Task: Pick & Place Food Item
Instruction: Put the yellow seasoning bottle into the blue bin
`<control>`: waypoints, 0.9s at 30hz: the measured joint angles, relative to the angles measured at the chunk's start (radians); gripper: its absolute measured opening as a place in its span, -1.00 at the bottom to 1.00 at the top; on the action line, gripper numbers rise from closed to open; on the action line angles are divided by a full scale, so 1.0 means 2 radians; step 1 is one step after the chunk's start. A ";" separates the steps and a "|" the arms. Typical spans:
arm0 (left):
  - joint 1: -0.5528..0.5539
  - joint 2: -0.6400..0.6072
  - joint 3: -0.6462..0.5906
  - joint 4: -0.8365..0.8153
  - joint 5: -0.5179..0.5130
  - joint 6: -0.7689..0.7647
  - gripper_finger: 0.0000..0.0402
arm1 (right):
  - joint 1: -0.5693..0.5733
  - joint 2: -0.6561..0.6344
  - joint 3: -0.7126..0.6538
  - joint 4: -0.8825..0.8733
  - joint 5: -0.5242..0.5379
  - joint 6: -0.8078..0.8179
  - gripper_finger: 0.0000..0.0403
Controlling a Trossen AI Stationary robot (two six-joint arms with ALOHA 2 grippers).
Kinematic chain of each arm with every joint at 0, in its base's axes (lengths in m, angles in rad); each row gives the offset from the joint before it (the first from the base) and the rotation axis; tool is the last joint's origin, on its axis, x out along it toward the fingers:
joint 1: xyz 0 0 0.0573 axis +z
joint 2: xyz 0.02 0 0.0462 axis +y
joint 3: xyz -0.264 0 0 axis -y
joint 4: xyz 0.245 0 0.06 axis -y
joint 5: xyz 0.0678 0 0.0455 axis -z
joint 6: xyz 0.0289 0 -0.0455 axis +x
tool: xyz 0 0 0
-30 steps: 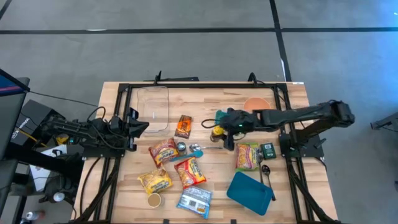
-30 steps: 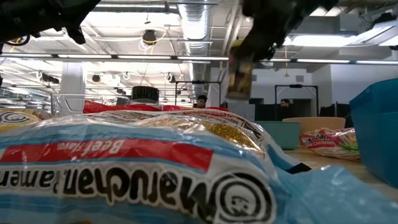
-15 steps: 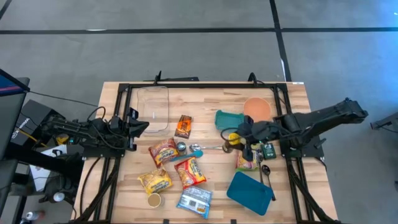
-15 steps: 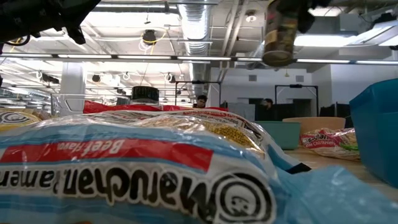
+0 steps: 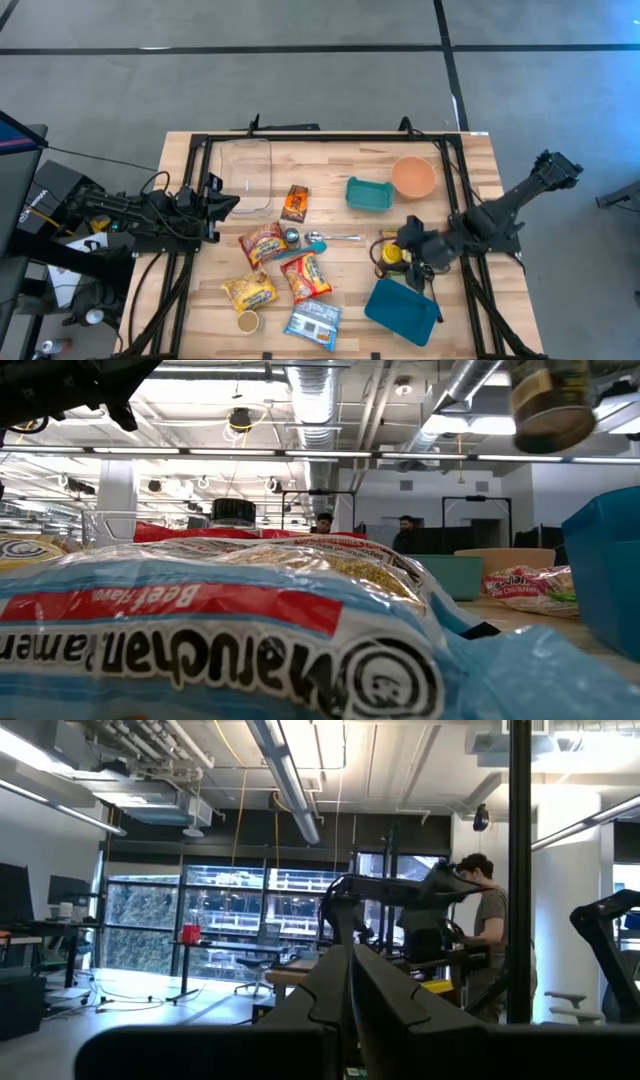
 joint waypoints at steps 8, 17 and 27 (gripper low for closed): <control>0.000 0.000 0.000 0.000 0.000 0.000 -0.94 | 0.097 0.000 0.000 -0.040 0.092 0.117 0.08; 0.000 0.000 0.000 0.000 0.001 0.000 -0.94 | 0.166 0.040 0.000 -0.071 0.117 0.254 0.08; 0.000 0.000 0.000 -0.001 0.002 0.000 -0.94 | 0.206 0.126 0.000 -0.079 0.111 0.394 0.08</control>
